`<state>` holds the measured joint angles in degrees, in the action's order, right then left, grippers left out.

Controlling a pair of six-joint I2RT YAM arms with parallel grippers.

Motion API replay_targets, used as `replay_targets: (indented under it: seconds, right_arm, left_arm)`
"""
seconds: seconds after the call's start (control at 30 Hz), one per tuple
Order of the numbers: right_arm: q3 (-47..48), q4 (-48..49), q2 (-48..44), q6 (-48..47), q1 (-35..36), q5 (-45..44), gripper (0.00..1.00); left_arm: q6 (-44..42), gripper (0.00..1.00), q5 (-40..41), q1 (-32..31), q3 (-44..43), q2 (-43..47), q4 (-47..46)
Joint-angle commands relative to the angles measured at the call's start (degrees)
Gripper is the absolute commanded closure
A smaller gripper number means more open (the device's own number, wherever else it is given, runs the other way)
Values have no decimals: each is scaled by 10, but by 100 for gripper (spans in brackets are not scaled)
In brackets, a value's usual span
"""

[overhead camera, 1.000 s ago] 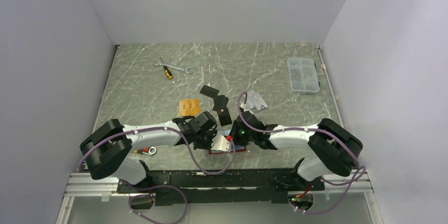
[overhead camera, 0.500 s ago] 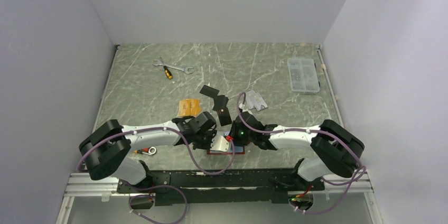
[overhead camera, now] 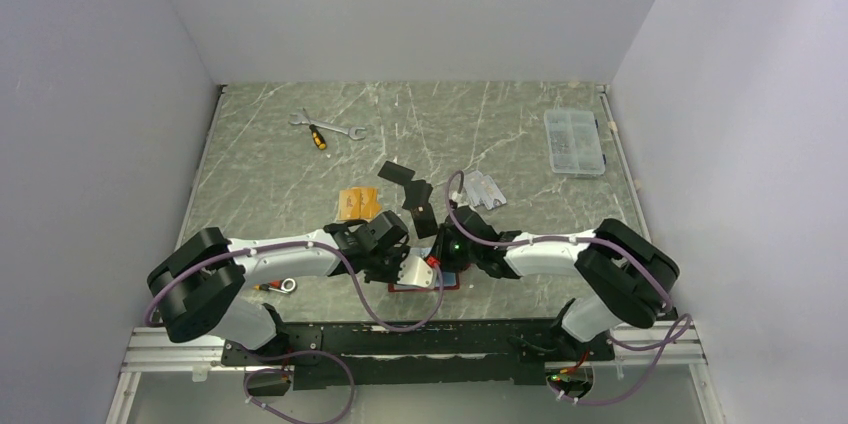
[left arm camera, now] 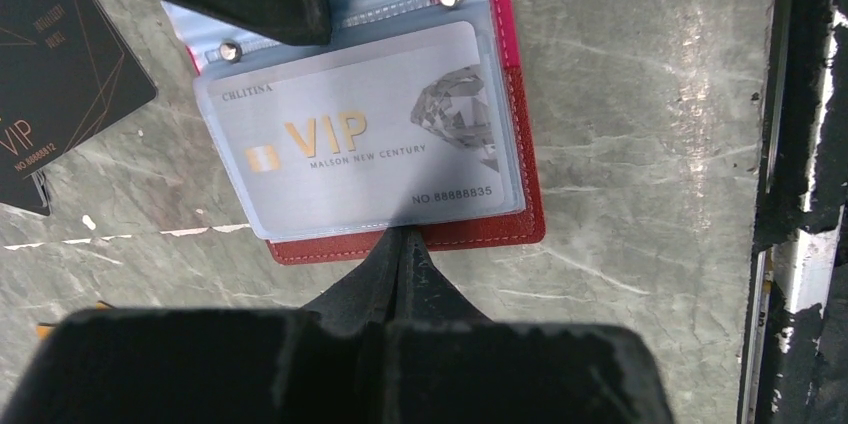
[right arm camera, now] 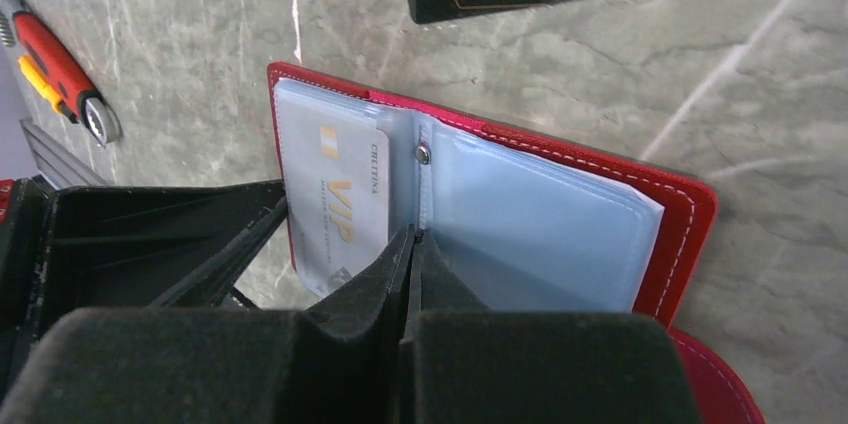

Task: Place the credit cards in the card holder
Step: Pick up the credit card from the center of the board.

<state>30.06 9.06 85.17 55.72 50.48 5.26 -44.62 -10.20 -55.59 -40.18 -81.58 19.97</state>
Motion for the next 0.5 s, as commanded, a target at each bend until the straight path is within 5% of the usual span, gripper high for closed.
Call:
replay_targets:
  seconds: [0.0, 0.47]
  right_arm:
    - [20, 21, 36, 1, 14, 13, 100]
    - [38, 5, 22, 5, 38, 7, 100]
  left_arm:
    - [-14, 100, -8, -3, 4, 13, -10]
    - [-18, 100, -2, -3, 3, 17, -8]
